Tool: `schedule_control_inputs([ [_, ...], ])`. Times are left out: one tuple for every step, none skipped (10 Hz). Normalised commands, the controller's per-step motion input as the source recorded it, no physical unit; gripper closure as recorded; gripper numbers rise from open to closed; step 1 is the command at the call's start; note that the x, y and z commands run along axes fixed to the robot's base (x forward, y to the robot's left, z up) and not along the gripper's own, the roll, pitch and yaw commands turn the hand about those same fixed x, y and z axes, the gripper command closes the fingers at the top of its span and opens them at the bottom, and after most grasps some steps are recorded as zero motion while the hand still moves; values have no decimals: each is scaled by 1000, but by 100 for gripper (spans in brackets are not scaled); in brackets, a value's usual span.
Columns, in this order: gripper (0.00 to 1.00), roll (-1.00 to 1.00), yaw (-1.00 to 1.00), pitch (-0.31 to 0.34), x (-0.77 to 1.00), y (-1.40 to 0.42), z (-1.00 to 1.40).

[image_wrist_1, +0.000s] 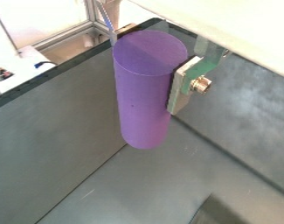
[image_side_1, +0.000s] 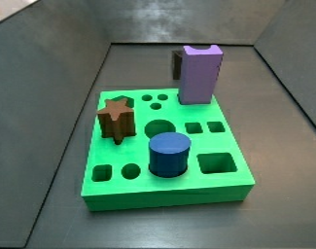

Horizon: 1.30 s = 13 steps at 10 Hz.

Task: Pick up the round object. Move up. Move to above the board. Insert the round object.
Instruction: Move to above the board.

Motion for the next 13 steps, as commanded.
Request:
schedule_control_inputs([
  [100,-11,-12,154,248,-1000,58],
  [100,-25,-8,130,251,-1000,61],
  [100,-2,1,107,259,-1000,63],
  [100,-5,9,100,263,-1000,64],
  [100,-9,9,105,273,-1000,68],
  [100,-11,8,110,279,-1000,72],
  [100,6,6,121,292,-1000,77],
  [100,2,5,124,304,-1000,80],
  [100,13,8,137,329,-1000,86],
  [100,34,12,139,345,-948,87],
  [100,63,8,145,276,-639,61],
  [100,62,9,146,212,-386,42],
  [100,62,8,130,148,-238,35],
])
